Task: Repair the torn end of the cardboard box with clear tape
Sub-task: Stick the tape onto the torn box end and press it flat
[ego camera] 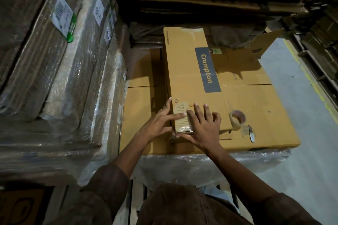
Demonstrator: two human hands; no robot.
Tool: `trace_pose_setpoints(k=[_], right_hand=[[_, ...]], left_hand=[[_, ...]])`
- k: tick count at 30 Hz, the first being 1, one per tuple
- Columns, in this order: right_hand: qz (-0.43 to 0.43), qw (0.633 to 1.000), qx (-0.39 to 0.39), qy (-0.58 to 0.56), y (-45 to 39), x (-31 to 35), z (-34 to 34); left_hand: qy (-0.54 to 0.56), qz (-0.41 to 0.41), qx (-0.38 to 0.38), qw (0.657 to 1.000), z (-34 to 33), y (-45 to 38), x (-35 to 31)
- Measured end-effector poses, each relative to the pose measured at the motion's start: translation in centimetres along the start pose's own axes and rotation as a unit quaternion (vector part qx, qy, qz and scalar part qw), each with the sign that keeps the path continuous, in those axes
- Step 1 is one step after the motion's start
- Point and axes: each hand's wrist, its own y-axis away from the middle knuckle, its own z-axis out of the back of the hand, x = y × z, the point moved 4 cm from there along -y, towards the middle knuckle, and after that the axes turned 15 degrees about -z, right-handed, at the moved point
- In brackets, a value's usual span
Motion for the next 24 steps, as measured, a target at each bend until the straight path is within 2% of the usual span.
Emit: trace_pose_setpoints(k=[2,6,10,17,24], right_hand=[[-0.006,1.000,-0.009,0.005,0.0,0.2,-0.3],[-0.008,1.000,-0.025,0.011,0.3,0.5,-0.8],[-0.005,0.999,-0.025,0.023,0.2,0.5,-1.0],[0.005,0.999,-0.018,0.030,0.3,0.5,-0.9],[-0.004,0.999,-0.021,0.032,0.5,0.6,-0.9]], left_hand=[[-0.039,-0.022,-0.022,0.999,-0.6,0.2,0.2],[-0.085,-0.035,0.006,0.996,-1.2,0.8,0.6],[-0.060,-0.028,-0.015,0.998,-1.7,1.0,0.0],[-0.092,-0.027,0.024,0.995,-2.6,0.7,1.1],[-0.108,-0.054,0.021,0.992,-1.6,0.4,1.9]])
